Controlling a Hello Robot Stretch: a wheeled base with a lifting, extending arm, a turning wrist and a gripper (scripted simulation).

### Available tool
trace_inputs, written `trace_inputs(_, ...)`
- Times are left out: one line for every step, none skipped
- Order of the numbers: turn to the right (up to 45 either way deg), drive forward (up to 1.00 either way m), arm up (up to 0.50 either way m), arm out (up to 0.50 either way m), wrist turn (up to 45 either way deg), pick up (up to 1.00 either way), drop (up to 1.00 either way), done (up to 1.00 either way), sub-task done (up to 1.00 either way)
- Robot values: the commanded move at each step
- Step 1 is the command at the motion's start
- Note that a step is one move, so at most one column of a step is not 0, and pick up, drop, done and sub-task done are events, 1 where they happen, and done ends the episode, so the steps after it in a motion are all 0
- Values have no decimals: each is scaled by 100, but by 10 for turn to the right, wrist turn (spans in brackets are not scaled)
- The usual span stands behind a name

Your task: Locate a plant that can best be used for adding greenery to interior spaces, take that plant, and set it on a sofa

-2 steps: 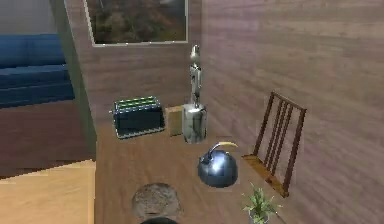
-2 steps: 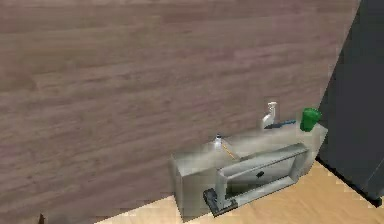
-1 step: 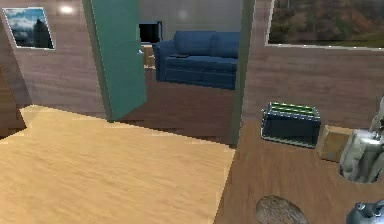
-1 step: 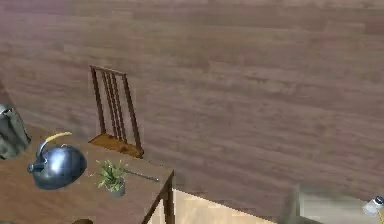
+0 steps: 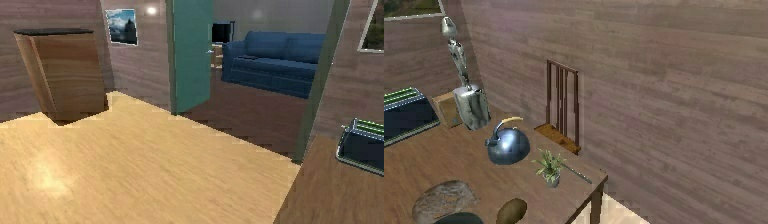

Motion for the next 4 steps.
trace_inputs(0, 0, 50, 0, 0, 0, 0, 0, 0)
trace_inputs(0, 0, 32, 0, 0, 0, 0, 0, 0)
trace_inputs(0, 0, 0, 24, 0, 0, 0, 0, 0)
trace_inputs(0, 0, 0, 0, 450, 0, 0, 0, 0)
